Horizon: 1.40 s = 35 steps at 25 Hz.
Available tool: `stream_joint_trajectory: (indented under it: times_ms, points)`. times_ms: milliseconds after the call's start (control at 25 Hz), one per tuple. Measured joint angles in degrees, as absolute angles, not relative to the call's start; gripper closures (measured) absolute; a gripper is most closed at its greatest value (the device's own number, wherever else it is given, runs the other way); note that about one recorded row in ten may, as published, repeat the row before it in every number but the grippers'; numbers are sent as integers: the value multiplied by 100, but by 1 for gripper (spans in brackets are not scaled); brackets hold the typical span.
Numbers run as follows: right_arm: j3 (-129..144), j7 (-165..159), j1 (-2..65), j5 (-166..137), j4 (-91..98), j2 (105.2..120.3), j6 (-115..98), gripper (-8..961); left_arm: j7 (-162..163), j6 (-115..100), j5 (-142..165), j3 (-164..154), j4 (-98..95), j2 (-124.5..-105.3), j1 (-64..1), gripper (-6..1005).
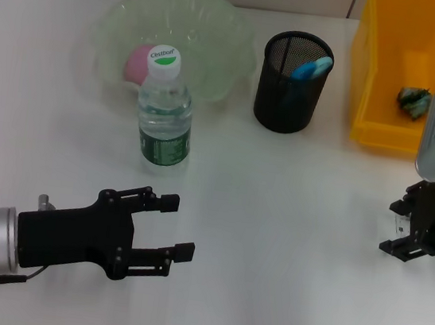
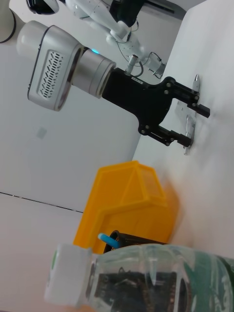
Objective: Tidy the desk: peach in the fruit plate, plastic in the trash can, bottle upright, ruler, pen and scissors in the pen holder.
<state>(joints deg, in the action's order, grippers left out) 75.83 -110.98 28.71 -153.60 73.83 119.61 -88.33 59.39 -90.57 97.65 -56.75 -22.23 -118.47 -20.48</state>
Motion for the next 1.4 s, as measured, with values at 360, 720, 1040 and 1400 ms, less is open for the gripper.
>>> stream_joint_trajectory:
  times_ms: [360,720,1040,1400]
  points:
    - [7603,-11103,2869,-15388,7261,11961,-8689,350,5942,-9062,9764,-5678,-2223,-11847,-2048,206]
    - [7562,-11109,2815,-15383,7319,11961,-8604,572,5942,-9064,9765,-5677,-2224,-11848,-2046,206]
    - [6927,-10866,2628,-14717,7864,11961,-8981,571,5942,-9078,9764,-5669,-2224,-11847,-2022,206]
    - [5001,-10098,2382,-13092,8320,11932,-9683,569,5941,-9102,9764,-5660,-2224,-11847,-2016,205]
